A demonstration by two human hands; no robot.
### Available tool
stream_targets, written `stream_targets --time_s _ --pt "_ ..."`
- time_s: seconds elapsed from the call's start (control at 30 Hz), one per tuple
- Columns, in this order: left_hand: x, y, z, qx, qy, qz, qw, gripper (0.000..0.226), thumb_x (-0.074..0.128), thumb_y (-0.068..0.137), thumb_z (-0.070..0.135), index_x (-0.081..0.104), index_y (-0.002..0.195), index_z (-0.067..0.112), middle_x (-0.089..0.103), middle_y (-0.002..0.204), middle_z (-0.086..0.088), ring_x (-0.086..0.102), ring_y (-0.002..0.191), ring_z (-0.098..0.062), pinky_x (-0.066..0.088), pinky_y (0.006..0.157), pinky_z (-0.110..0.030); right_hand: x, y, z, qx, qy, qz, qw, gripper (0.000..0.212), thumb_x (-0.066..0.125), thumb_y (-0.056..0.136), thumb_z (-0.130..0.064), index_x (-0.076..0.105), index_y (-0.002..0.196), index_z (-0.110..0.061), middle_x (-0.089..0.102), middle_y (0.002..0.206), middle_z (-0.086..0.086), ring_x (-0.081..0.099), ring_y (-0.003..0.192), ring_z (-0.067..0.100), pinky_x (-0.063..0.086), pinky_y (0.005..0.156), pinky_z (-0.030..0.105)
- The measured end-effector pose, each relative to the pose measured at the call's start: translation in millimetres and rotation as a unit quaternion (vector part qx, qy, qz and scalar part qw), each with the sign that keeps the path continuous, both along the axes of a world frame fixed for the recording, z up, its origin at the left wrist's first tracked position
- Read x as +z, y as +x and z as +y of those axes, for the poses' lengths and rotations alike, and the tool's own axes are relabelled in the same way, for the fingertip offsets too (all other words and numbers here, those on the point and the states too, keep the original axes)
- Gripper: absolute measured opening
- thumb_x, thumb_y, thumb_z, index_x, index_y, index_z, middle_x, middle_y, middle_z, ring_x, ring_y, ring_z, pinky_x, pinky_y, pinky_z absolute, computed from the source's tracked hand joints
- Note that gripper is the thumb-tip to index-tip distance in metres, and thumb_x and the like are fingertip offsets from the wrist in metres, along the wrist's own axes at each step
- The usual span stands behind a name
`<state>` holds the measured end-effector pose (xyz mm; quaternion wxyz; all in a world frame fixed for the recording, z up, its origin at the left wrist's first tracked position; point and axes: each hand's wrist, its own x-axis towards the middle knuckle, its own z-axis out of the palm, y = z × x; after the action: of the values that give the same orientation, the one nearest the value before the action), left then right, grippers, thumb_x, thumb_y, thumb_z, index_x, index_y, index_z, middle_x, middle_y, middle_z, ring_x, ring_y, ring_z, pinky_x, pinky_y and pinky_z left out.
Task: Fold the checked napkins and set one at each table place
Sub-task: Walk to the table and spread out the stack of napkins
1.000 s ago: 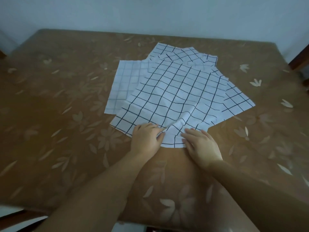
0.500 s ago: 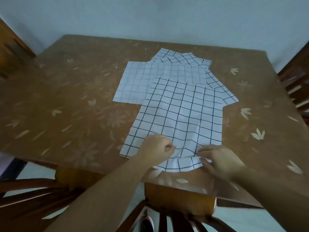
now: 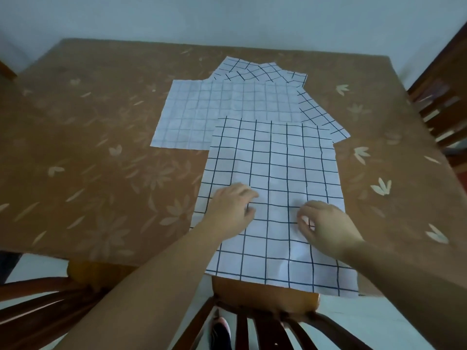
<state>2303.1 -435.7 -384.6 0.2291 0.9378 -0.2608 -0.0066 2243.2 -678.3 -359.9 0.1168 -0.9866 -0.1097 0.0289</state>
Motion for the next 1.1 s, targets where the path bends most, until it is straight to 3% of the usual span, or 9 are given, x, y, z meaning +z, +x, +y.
stream_targets --time_s 0.1,0.17,0.23,0.3,0.47,0.57,0.73,0.97,1.1 --pt "-6.5 16.0 -6.1 -0.008 0.024 -0.001 1.0 0.04 0.051 0.094 0.027 0.056 0.133 0.02 0.05 0.143 -0.001 0.037 0.14 -0.023 0.028 0.112 -0.046 -10.3 20.8 18.6 -0.028 0.028 -0.023 0.999 0.021 0.061 0.086 -0.012 0.069 0.105 -0.012 0.068 0.11 0.005 0.064 0.096 0.032 0.05 0.078 0.037" --pt "-8.2 29.2 -7.4 -0.008 0.052 0.013 0.999 0.044 0.044 0.1 0.03 0.045 0.143 0.023 0.037 0.154 0.001 0.023 0.147 -0.02 0.016 0.117 -0.043 -13.4 34.7 25.8 -0.064 0.025 0.002 0.998 0.038 0.056 0.092 -0.018 0.058 0.129 -0.012 0.056 0.137 0.005 0.051 0.126 0.028 0.04 0.099 0.04" --pt "-9.8 41.6 -5.5 -0.005 0.073 0.013 0.997 0.046 0.039 0.103 0.032 0.037 0.148 0.025 0.03 0.157 0.004 0.016 0.149 -0.018 0.01 0.118 -0.043 -17.1 46.3 26.7 -0.094 0.003 0.028 0.995 0.052 0.045 0.098 -0.029 0.036 0.147 -0.014 0.033 0.156 0.003 0.026 0.146 0.023 0.023 0.114 0.037" --pt "-12.0 52.4 -1.9 -0.005 0.095 0.017 0.995 0.047 0.036 0.104 0.036 0.031 0.15 0.027 0.025 0.159 0.005 0.013 0.149 -0.018 0.008 0.119 -0.046 -20.7 56.1 23.3 -0.118 -0.008 0.041 0.992 0.058 0.037 0.1 -0.036 0.022 0.152 -0.018 0.018 0.162 0.001 0.01 0.15 0.02 0.01 0.119 0.038" --pt "-26.4 66.4 10.0 -0.002 0.135 0.05 0.99 0.059 0.028 0.101 0.052 0.016 0.155 0.03 0.006 0.164 0.008 -0.001 0.151 -0.015 -0.001 0.121 -0.048 -37.4 63.2 9.8 -0.135 -0.021 0.066 0.988 0.065 0.023 0.099 -0.053 0.013 0.155 -0.023 0.006 0.164 -0.004 0.001 0.151 0.016 0.001 0.121 0.039" --pt "-36.7 65.6 13.2 0.02 0.071 0.021 0.997 0.063 0.031 0.096 0.06 0.031 0.151 0.029 0.021 0.161 0.011 0.01 0.15 -0.012 0.002 0.122 -0.044 -45.4 61.0 6.2 -0.14 0.004 0.026 0.99 0.072 0.019 0.091 -0.062 0.025 0.153 -0.024 0.017 0.162 -0.005 0.009 0.15 0.015 0.003 0.121 0.037" --pt "-41.5 69.3 12.3 0.065 -0.037 -0.017 0.997 0.055 0.042 0.087 0.06 0.063 0.128 0.029 0.054 0.142 0.011 0.04 0.139 -0.013 0.021 0.116 -0.045 -49.2 63.1 3.6 -0.161 0.062 -0.027 0.985 0.062 0.032 0.091 -0.058 0.048 0.142 -0.026 0.037 0.155 -0.004 0.026 0.146 0.014 0.011 0.12 0.037" --pt "-41.4 77.7 11.3 0.087 -0.093 -0.03 0.991 0.024 0.062 0.084 0.044 0.077 0.098 0.031 0.071 0.118 0.009 0.057 0.124 -0.014 0.036 0.104 -0.045 -54.9 70.0 -1.0 -0.158 0.114 -0.126 0.973 0.028 0.058 0.09 -0.034 0.073 0.111 -0.023 0.065 0.129 0.0 0.053 0.129 0.023 0.033 0.108 0.044" --pt "-40.4 78.1 7.3 0.089 -0.111 -0.032 0.989 0.011 0.069 0.082 0.033 0.078 0.085 0.027 0.074 0.11 0.005 0.06 0.12 -0.022 0.043 0.097 -0.05 -54.3 81.7 -4.7 -0.167 0.129 -0.136 0.968 0.018 0.062 0.085 -0.031 0.078 0.091 -0.026 0.072 0.115 -0.003 0.06 0.118 0.024 0.033 0.1 0.038"
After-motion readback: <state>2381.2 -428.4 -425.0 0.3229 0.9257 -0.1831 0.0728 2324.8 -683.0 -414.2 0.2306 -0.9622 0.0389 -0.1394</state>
